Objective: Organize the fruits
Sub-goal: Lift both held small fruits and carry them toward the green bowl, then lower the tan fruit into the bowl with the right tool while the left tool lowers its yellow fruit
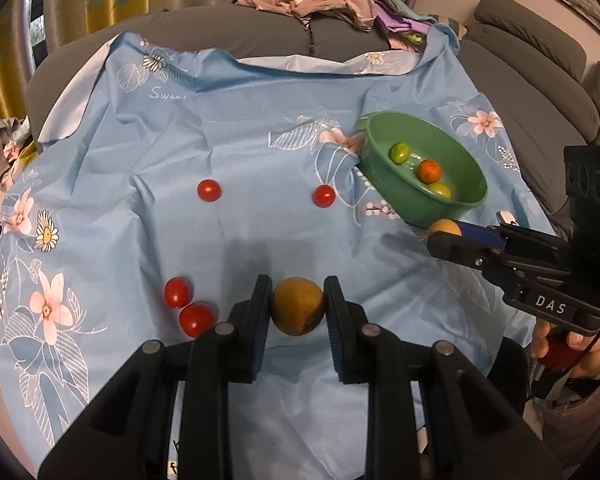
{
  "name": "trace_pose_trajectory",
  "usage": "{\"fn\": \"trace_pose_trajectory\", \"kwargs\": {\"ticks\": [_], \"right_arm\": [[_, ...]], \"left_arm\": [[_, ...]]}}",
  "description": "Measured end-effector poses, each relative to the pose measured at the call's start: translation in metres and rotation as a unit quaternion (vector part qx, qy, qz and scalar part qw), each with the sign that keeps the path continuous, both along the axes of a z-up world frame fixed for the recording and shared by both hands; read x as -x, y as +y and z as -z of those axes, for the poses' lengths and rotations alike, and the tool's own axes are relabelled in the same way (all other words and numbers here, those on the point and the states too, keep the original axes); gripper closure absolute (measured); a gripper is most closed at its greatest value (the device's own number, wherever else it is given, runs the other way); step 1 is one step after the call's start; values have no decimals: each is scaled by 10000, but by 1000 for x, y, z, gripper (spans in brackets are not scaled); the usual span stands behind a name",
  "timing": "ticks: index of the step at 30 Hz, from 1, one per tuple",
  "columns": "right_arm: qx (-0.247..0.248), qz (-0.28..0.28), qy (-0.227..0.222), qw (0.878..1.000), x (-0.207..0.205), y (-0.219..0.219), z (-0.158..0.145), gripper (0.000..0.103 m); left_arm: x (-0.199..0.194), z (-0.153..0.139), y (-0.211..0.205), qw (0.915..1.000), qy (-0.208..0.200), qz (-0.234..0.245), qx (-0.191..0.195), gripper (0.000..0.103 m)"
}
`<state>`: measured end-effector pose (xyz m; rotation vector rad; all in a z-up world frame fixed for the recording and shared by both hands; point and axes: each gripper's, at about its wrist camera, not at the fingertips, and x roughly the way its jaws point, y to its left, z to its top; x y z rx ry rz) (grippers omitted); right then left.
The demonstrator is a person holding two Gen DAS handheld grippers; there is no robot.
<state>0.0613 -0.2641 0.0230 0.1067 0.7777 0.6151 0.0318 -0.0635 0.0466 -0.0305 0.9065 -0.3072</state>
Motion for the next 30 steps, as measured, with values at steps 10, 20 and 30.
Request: {"fn": "trace_pose_trajectory", "kwargs": {"ticks": [10,20,30], "right_arm": [[-165,109,-80,9998,3,-14,-3,75],[-330,341,-187,9987,3,-39,-8,75],[-444,558,-243,9972,-3,-60,-10,75]], "left_arm": [[-6,-10,-19,9997,-63,214,-102,77],[-15,-20,-43,9988,-154,427,-178,77],[-26,-27,-72,9968,-223,746,-182,77]]}}
